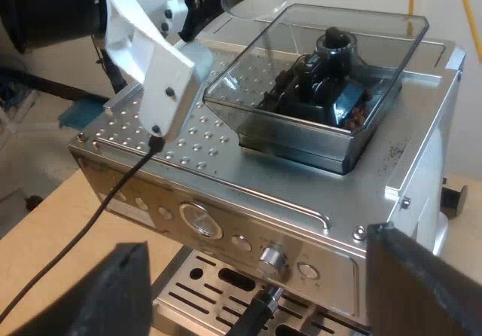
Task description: Pour the beans into the coffee machine
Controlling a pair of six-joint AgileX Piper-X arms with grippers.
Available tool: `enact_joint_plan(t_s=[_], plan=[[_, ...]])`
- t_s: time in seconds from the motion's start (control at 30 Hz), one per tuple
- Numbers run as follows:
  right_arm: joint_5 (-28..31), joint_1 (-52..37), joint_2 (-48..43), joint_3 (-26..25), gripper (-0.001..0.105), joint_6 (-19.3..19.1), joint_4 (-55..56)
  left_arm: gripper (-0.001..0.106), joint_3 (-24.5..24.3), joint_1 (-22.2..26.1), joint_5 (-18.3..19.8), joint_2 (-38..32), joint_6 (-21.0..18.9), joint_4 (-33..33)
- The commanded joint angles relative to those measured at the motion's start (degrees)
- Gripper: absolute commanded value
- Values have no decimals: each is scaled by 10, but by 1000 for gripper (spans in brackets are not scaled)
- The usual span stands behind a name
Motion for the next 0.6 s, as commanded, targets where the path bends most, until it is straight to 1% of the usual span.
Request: enact_joint_plan(t_s=[0.03,0.1,0.2,0.27,0.33,0.47,0.6], plan=[[-7,1,-5,-8,62,-11,-4,29,-2,-3,1,0,14,-10],[-7,1,-5,-8,62,-11,-4,29,-2,-3,12,0,27,-10],[-7,1,-5,-8,62,-11,-4,29,-2,-3,26,0,27,-10],[-14,1,-5,-8,62,-11,-4,29,1,-3,27,0,31,-10],[-16,1,-5,-8,62,-7,-4,29,3,-3,25,0,46,-12],[-16,1,-5,-8,62,-7,-4,29,3,-3,25,0,58,-14],[-16,1,-5,-8,62,-7,-4,29,3,-3,25,0,60,-14]])
